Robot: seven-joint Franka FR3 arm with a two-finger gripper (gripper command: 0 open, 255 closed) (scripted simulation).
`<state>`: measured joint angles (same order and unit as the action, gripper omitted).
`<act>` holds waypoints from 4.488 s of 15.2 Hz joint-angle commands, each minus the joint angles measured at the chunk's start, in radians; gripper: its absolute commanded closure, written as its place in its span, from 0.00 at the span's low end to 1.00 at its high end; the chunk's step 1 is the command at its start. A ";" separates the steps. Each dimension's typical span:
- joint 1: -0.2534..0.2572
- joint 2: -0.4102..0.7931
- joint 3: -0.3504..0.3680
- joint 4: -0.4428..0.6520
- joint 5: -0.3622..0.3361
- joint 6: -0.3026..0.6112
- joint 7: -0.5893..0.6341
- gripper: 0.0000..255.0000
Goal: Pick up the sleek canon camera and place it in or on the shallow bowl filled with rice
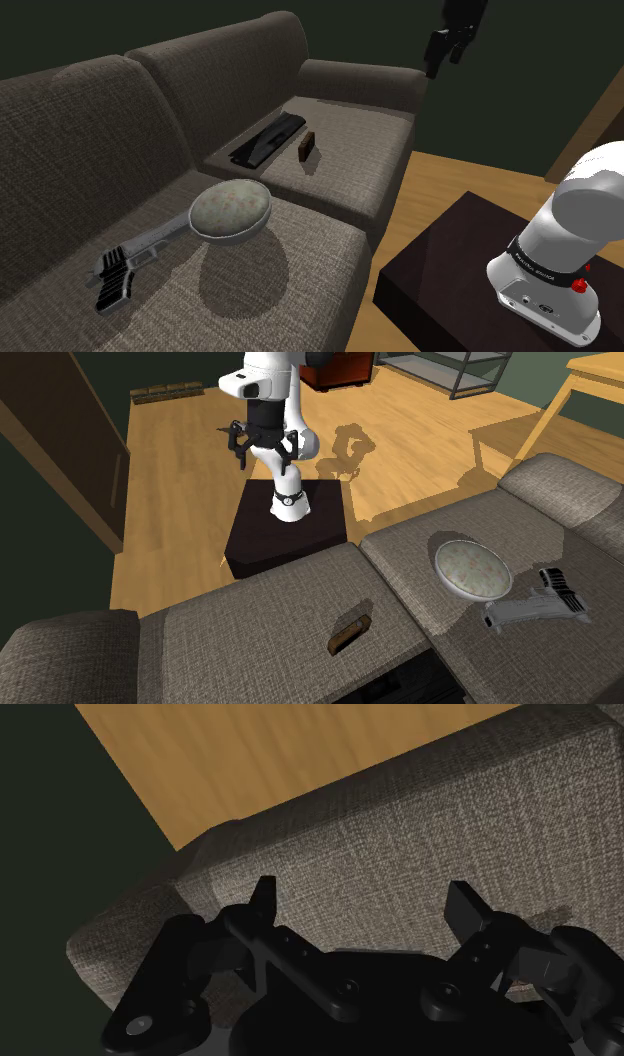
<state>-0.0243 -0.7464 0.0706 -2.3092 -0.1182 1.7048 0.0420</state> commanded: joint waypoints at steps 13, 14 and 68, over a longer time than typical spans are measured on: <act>-0.053 0.346 0.216 0.085 0.115 0.176 0.519 0.00; -0.058 0.382 0.232 0.103 0.117 0.190 0.561 0.00; -0.009 1.161 0.294 0.713 0.010 0.281 1.280 1.00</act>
<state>-0.0337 0.4197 0.3630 -1.6035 -0.1098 1.9976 1.3210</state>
